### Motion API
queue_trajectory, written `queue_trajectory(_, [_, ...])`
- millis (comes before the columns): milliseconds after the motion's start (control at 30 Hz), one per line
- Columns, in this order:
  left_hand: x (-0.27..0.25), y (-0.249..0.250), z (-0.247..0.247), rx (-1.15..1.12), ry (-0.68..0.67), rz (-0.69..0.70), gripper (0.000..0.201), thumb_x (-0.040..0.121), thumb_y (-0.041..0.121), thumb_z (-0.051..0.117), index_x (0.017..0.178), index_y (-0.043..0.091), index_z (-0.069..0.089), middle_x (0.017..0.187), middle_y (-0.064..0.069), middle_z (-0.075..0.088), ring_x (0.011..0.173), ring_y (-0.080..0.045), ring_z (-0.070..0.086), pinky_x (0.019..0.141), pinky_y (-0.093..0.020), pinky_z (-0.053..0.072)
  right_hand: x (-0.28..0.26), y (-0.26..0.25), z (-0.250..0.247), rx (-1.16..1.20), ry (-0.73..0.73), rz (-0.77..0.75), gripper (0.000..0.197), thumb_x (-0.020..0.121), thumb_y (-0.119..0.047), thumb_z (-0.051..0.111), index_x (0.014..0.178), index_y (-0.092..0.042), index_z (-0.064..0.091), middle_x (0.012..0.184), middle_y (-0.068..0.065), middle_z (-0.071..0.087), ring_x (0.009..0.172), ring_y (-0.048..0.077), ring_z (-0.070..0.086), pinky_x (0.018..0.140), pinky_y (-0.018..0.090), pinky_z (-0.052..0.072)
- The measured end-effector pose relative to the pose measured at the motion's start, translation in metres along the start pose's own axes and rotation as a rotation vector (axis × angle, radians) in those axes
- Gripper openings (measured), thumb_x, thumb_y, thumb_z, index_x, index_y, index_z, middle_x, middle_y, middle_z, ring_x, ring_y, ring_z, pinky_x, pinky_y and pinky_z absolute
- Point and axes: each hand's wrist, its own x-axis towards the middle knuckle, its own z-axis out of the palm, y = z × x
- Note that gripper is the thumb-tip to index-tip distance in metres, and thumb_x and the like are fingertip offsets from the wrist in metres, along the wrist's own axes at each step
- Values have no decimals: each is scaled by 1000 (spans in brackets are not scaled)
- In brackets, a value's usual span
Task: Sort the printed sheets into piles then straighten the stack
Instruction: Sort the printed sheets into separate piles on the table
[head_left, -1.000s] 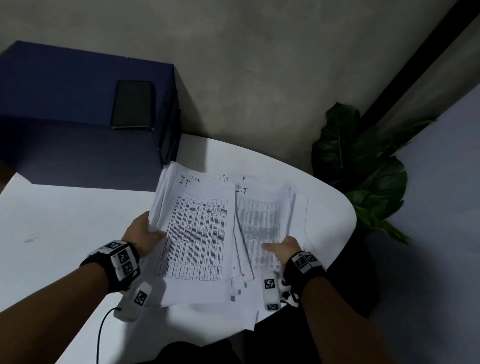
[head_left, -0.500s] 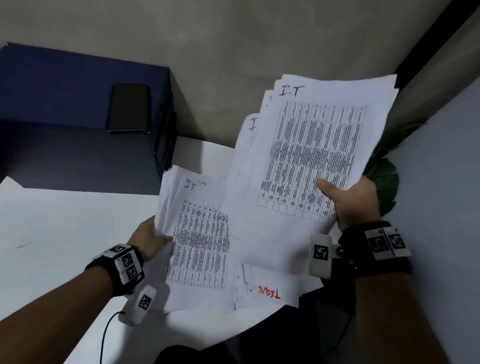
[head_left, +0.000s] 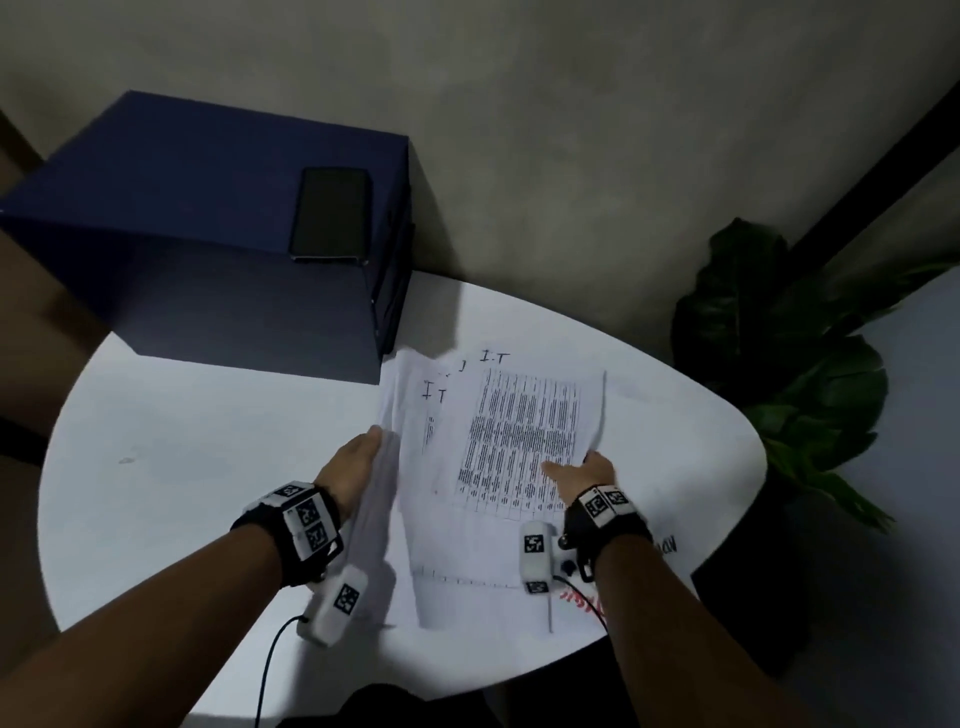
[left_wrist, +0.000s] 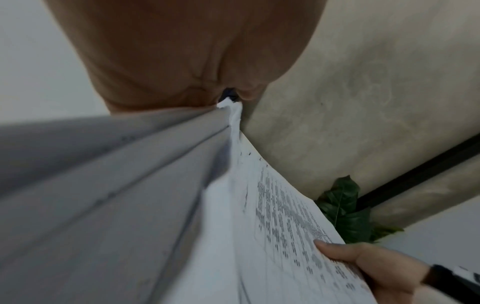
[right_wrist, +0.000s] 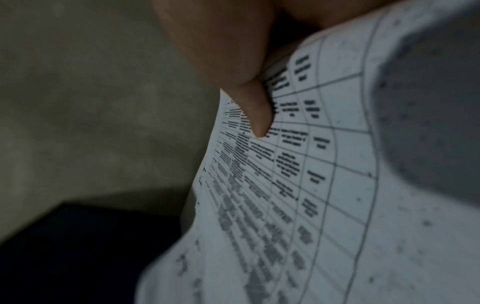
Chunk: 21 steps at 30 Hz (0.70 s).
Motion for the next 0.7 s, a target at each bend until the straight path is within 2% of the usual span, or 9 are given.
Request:
queue_trajectory(67, [-35, 30, 7, 79, 32, 22, 67, 90, 70, 41, 139, 24, 43, 128, -5, 61, 113, -27, 61, 105, -40, 43, 4, 2, -2, 43, 6, 74, 84, 83, -26, 74, 149, -2, 27, 149, 16, 41, 131, 34, 47, 98, 33, 42])
queue_trajectory(133, [-51, 42, 15, 107, 53, 99, 35, 102, 46, 41, 133, 32, 34, 111, -8, 62, 90, -26, 60, 79, -33, 45, 6, 3, -8, 66, 3, 125, 86, 83, -32, 73, 149, -4, 27, 150, 15, 40, 131, 33, 49, 98, 34, 43])
queue_trajectory(200, [-57, 44, 19, 124, 42, 180, 27, 104, 36, 42, 129, 31, 34, 90, -7, 62, 74, -22, 57, 65, -28, 42, 3, 3, -8, 50, 35, 86, 84, 83, -28, 74, 149, -4, 27, 149, 16, 41, 130, 34, 48, 97, 33, 43])
queue_trajectory(300, [-53, 40, 20, 131, 10, 190, 52, 97, 19, 60, 135, 33, 27, 93, -6, 66, 74, -18, 62, 69, -24, 49, -4, 4, 0, -53, 19, -33, 69, 86, -16, 72, 143, 0, 36, 144, 16, 47, 128, 32, 50, 90, 29, 42])
queue_trajectory(367, [-48, 34, 21, 199, -27, 172, 92, 86, 3, 71, 147, 39, 11, 114, -3, 63, 96, -23, 65, 90, -34, 54, -11, 2, 7, -62, -15, -69, 63, 87, -15, 70, 140, 1, 40, 141, 14, 50, 127, 30, 51, 90, 28, 43])
queue_trajectory(433, [-47, 32, 21, 243, -6, 137, 110, 82, -2, 72, 153, 40, -1, 124, -1, 59, 109, -27, 61, 104, -44, 48, -14, 2, 6, -51, -4, -66, 71, 88, -18, 69, 146, -3, 32, 149, 13, 41, 134, 30, 44, 103, 32, 39])
queue_trajectory(533, [-46, 32, 22, 201, 57, 115, 88, 87, -2, 67, 155, 24, 18, 122, -10, 66, 107, -29, 64, 103, -40, 47, -18, 7, -6, -122, 56, -78, 73, 89, -20, 68, 149, -7, 28, 152, 12, 37, 137, 30, 41, 108, 34, 36])
queue_trajectory(633, [-43, 32, 23, 231, 122, 134, 45, 89, -1, 62, 132, 7, 55, 119, -15, 69, 105, -30, 65, 88, -32, 48, -24, 21, -8, -182, 1, -98, 76, 88, -22, 69, 150, -8, 26, 153, 12, 36, 139, 29, 39, 109, 33, 35])
queue_trajectory(700, [-44, 37, 28, 237, 125, 127, 30, 92, 9, 59, 122, 7, 61, 117, -13, 70, 103, -30, 65, 89, -36, 50, -30, 29, 6, -211, -49, -113, 74, 88, -24, 69, 149, -6, 29, 150, 12, 40, 136, 28, 43, 105, 31, 38])
